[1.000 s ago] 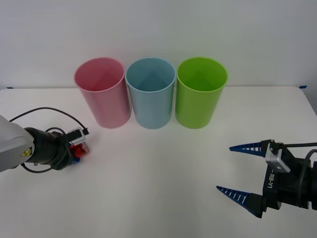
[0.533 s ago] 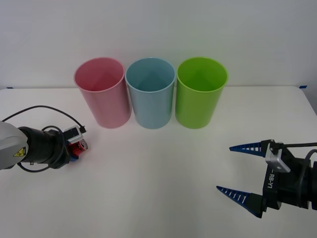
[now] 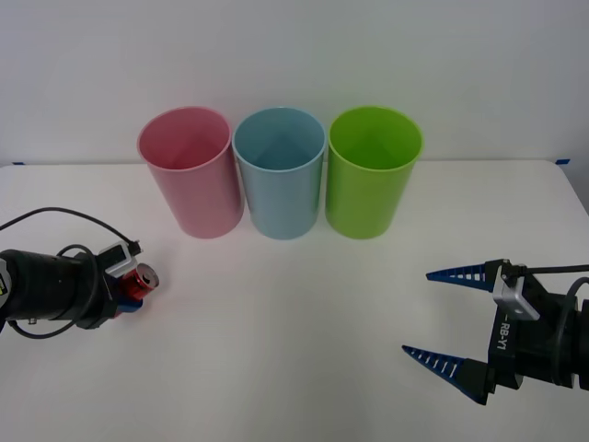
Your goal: Put cans in the blue bin and PET bottles in the pink bin and trash in the green bin.
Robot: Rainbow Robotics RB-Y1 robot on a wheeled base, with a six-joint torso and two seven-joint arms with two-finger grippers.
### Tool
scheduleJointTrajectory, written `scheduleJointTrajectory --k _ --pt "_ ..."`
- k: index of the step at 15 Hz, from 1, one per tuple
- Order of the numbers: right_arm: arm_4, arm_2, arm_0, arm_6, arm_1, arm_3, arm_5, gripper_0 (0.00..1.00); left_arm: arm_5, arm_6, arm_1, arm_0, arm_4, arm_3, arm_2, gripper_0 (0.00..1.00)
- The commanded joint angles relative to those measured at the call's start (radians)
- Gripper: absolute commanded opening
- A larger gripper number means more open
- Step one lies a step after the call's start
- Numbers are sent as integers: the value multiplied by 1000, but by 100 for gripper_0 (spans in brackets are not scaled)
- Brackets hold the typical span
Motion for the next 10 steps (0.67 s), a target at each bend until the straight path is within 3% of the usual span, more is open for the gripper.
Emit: scheduleJointTrajectory --k 1,3,6,10 --pt "0 0 0 0 0 0 0 100 -96 -121 -62 241 33 -60 308 0" --pt "0 0 0 0 0 0 0 100 -196 -202 -121 382 44 -98 504 0" --pt "0 0 0 0 0 0 0 100 -288 -247 -170 521 64 -160 673 0" --pt "0 0 0 0 0 0 0 100 -426 -323 -355 640 95 -230 886 0"
